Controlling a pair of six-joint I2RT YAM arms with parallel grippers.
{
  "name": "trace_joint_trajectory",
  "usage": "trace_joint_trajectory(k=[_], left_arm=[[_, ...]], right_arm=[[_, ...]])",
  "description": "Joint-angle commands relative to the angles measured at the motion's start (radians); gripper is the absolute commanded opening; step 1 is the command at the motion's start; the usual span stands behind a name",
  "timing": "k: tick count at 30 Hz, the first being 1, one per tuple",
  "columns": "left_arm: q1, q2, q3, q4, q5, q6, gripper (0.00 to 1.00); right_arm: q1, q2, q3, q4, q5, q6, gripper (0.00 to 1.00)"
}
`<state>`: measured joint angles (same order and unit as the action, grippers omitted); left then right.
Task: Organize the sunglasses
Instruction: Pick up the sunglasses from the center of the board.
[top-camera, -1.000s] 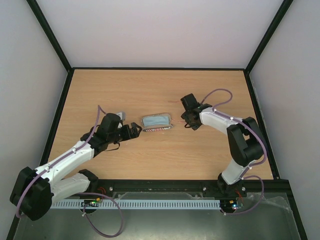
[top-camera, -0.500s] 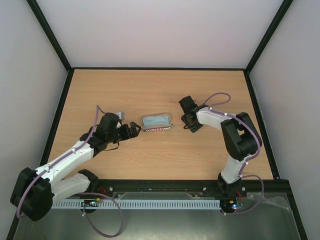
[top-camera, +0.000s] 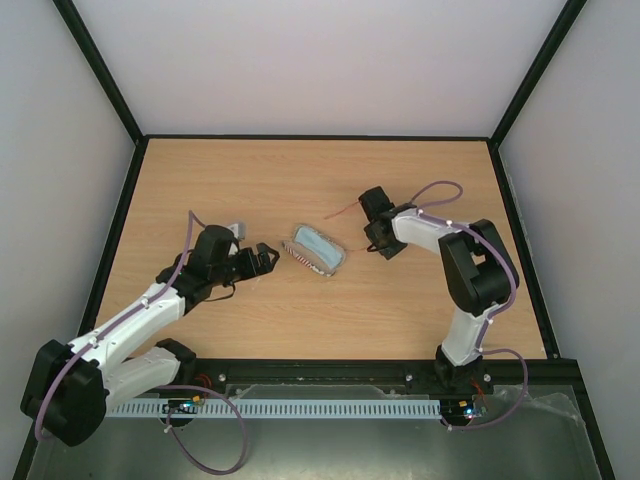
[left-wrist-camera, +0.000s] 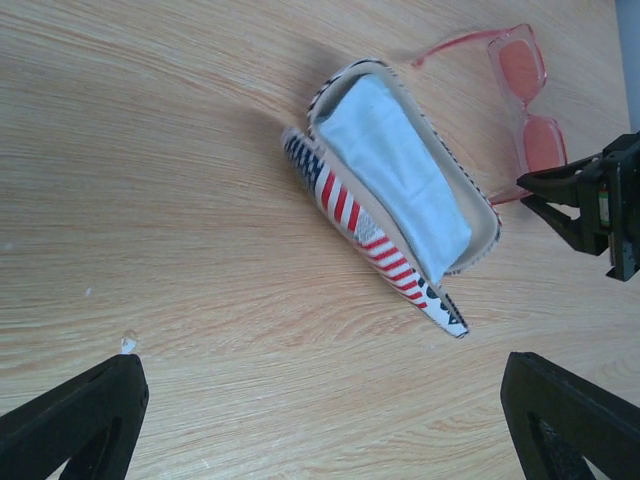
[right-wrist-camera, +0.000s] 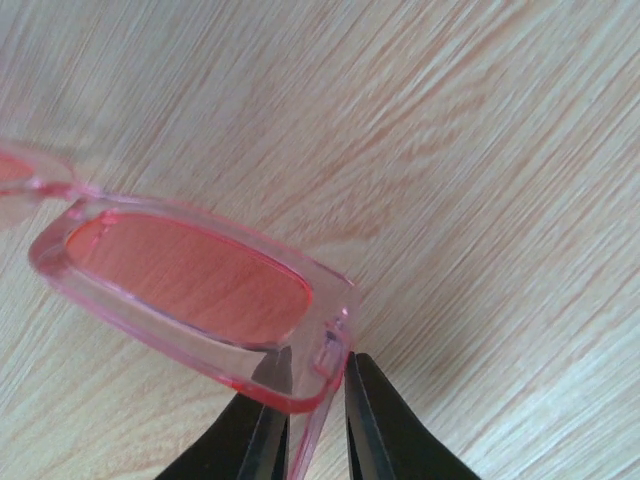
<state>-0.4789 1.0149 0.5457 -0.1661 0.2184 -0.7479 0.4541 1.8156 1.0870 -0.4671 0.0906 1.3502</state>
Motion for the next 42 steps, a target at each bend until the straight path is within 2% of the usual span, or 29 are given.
trace_joint_trajectory(k=[1,4,7,16,20,25,30,34,39,42], left_arm=[[0.008,-0.019,-0.017,0.003,0.010,0.008,1.00],[0.012,-0.021,-0.015,-0.003,0.007,0.012,0.99],[0.018,-0.019,-0.011,-0.006,0.010,0.014,0.99],[0.023,-0.019,0.008,-0.032,0.002,0.021,1.00],[0.026,-0.033,0.037,-0.074,-0.018,0.034,1.00],[0.028,-0.064,0.121,-0.166,-0.040,0.064,0.99],[0.025,-0.125,0.179,-0.219,0.014,0.072,0.97],[0.010,-0.175,0.221,-0.227,0.065,0.034,0.90],[-0.072,-0.173,0.288,-0.200,0.064,-0.026,0.87],[-0.142,-0.140,0.305,-0.128,0.060,-0.064,0.80]], right_arm=[[-0.034,0.009,0.033,-0.035,0.068,-0.006,0.14],[-0.054,0.025,0.058,-0.047,0.075,-0.029,0.05],[-0.073,0.030,0.071,-0.057,0.082,-0.050,0.02],[-0.110,-0.029,0.097,-0.084,0.152,-0.189,0.01],[-0.111,-0.107,0.070,-0.045,0.102,-0.291,0.01],[-0.112,-0.257,-0.061,0.088,-0.109,-0.410,0.01],[-0.111,-0.406,-0.215,0.211,-0.394,-0.417,0.01],[-0.111,-0.476,-0.331,0.319,-0.628,-0.362,0.01],[-0.112,-0.567,-0.444,0.385,-0.771,-0.247,0.01],[-0.111,-0.612,-0.511,0.430,-0.820,-0.173,0.01]])
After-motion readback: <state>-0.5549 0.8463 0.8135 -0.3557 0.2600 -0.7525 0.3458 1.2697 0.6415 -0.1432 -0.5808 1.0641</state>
